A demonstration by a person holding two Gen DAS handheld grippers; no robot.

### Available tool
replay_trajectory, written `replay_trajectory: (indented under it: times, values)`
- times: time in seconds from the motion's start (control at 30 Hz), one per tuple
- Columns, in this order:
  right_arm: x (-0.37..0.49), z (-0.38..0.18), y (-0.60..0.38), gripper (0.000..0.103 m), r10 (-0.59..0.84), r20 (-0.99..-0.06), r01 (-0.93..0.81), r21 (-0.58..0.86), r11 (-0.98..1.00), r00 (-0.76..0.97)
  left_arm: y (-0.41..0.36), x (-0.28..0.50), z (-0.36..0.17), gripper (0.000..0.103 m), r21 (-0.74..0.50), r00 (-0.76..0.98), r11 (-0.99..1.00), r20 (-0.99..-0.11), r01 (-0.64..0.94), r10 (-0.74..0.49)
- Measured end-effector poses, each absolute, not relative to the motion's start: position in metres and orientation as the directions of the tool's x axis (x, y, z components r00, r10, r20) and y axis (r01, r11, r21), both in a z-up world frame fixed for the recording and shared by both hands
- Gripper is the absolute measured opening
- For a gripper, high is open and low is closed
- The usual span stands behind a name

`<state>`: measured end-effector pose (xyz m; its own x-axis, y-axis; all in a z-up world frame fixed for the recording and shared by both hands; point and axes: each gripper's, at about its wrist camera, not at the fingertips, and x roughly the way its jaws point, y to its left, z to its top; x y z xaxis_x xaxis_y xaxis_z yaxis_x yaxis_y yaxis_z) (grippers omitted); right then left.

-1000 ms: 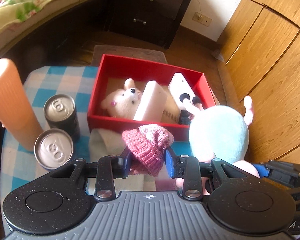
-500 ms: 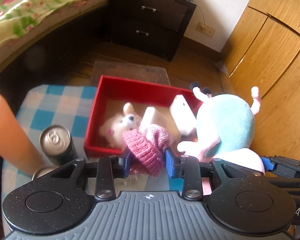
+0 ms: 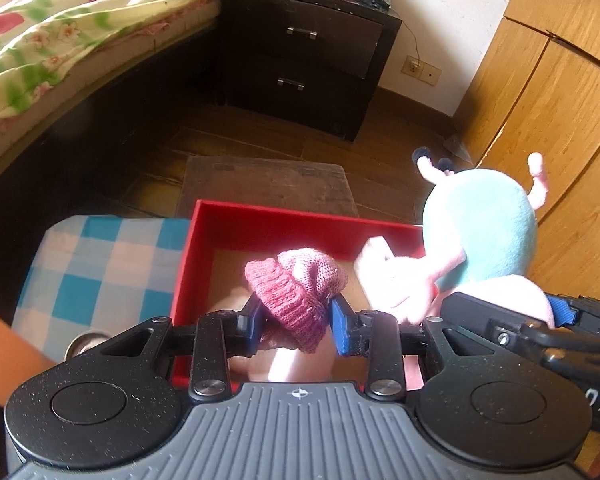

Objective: Organize soft objects
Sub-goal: 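Carry knit hat with left gripper while right gripper carries pig plush to red box, then open both grippers, releasing knit hat and pig plush into the red box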

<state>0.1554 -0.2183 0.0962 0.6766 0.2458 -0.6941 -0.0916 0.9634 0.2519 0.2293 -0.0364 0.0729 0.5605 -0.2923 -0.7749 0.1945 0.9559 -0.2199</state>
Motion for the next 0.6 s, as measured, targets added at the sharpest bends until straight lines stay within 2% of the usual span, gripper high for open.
replay_trajectory:
  times: [0.6]
  values:
    - [0.211,0.059,-0.218,0.042,0.133,-0.685,-0.04,0.15,0.988,0.716,-0.038,0.278,0.034,0.035,-0.212,0.562,0.967,-0.788,0.139,-0.253]
